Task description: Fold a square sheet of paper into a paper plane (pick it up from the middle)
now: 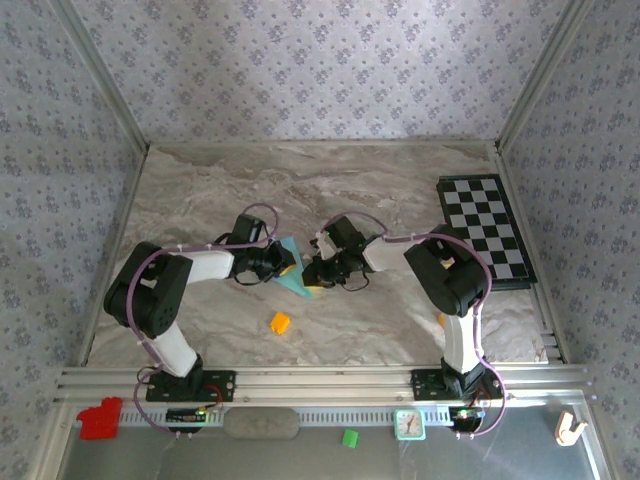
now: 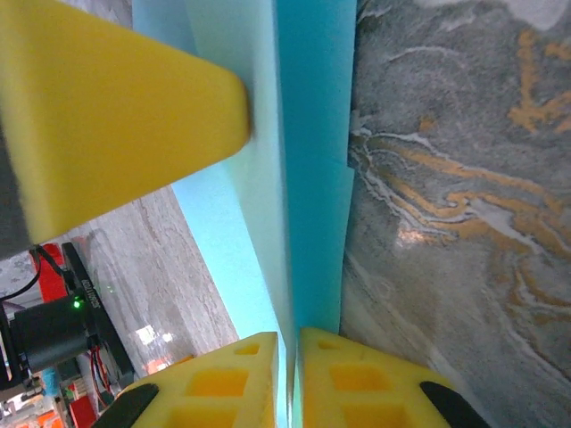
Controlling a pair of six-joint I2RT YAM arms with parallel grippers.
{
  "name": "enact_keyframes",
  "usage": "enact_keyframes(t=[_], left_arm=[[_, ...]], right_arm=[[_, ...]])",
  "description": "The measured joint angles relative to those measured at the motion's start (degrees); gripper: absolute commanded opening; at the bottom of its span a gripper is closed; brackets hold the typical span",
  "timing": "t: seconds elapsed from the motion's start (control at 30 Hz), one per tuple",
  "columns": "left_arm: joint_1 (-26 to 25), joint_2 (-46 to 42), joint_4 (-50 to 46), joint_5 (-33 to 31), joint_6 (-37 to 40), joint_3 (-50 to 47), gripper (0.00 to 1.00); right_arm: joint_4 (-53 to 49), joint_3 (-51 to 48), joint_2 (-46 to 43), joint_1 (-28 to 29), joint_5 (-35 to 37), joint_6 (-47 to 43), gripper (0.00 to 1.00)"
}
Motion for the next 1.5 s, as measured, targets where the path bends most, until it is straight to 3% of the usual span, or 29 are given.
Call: enact_keyframes(t=[0.4, 1.2, 1.4, 1.5], left_arm=[[0.0, 0.0, -0.4, 0.0, 0.1, 0.1, 0.12], [0.0, 0.0, -0.5, 0.0, 0.1, 0.1, 0.12], [0.0, 0.0, -0.6, 0.0, 0.1, 0.1, 0.13], [0.0, 0.0, -0.6, -0.1, 0.1, 0.1, 0.13]], right_arm=[[-6.0, 0.0, -2.3, -0.7, 0.0, -1.3, 0.20], [-9.8, 1.5, -0.3, 0.5, -1.2, -3.3, 0.10], [-12.0, 3.0, 0.0, 1.0, 0.0, -4.7, 0.11], [-13.0, 3.6, 0.1, 1.3, 0.7, -5.4, 0.17]])
